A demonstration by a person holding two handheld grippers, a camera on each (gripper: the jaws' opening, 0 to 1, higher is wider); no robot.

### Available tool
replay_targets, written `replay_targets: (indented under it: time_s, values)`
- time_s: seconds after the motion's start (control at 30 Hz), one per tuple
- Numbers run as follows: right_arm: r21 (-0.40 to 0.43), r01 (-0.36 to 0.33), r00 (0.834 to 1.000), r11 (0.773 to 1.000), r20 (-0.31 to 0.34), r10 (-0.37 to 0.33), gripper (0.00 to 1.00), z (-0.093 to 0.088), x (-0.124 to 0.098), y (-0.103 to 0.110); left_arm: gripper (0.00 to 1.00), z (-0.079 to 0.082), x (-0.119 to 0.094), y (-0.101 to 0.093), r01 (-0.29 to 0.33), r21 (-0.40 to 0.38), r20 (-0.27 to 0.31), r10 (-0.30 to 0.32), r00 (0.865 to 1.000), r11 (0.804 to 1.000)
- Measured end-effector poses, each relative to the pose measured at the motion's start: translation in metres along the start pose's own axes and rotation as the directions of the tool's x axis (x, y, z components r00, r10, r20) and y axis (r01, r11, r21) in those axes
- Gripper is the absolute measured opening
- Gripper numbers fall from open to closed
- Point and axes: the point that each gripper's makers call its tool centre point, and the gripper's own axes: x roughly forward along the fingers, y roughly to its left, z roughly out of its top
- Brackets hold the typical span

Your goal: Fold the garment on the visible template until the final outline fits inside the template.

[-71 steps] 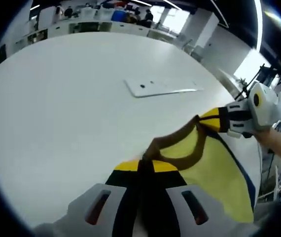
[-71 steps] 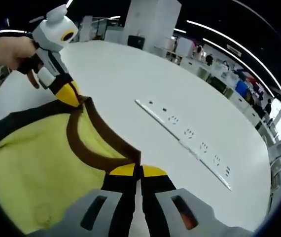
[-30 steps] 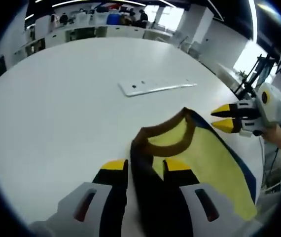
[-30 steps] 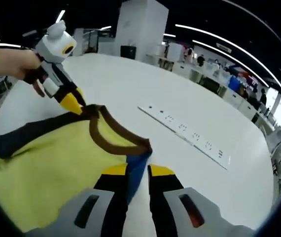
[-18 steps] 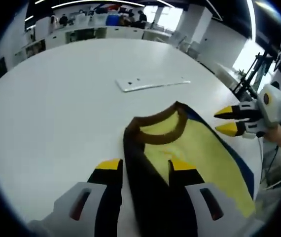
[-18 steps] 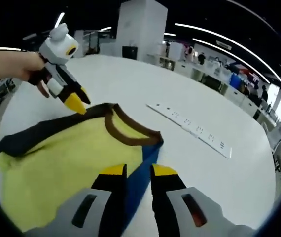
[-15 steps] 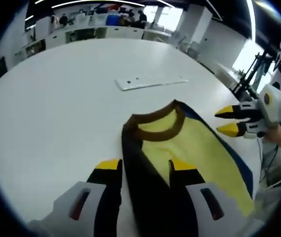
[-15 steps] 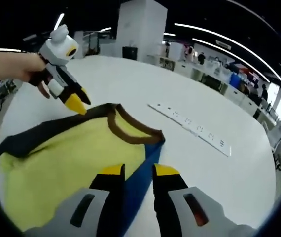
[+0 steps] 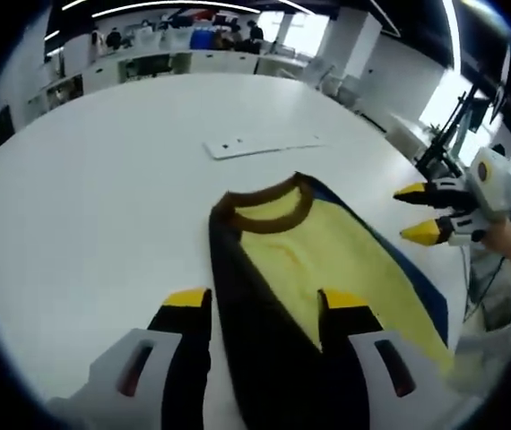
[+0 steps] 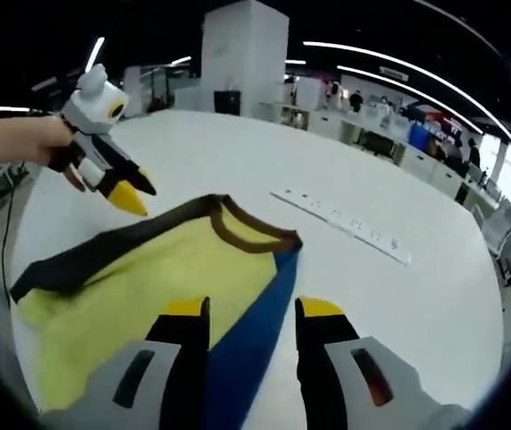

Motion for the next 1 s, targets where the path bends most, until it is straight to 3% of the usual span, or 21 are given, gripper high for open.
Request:
replay_targets:
  time_s: [0.47,1.0]
  values:
    - [0.062,-0.007,1.000,0.998,0.029,0.005,0.51,0.002,-0.038,0.018,0.57,-0.012,-0.040,-0.022,0.002,0.015,0.032,-0.003,0.999,1.000]
    - [0.089,-0.008,1.000,0.996,0.018,0.007,0.65,-0.011,-0.077,0.031,0.69,-0.040,-0.095,-0.040,0.013,-0.073,0.126,-0.004,0.992,0.997]
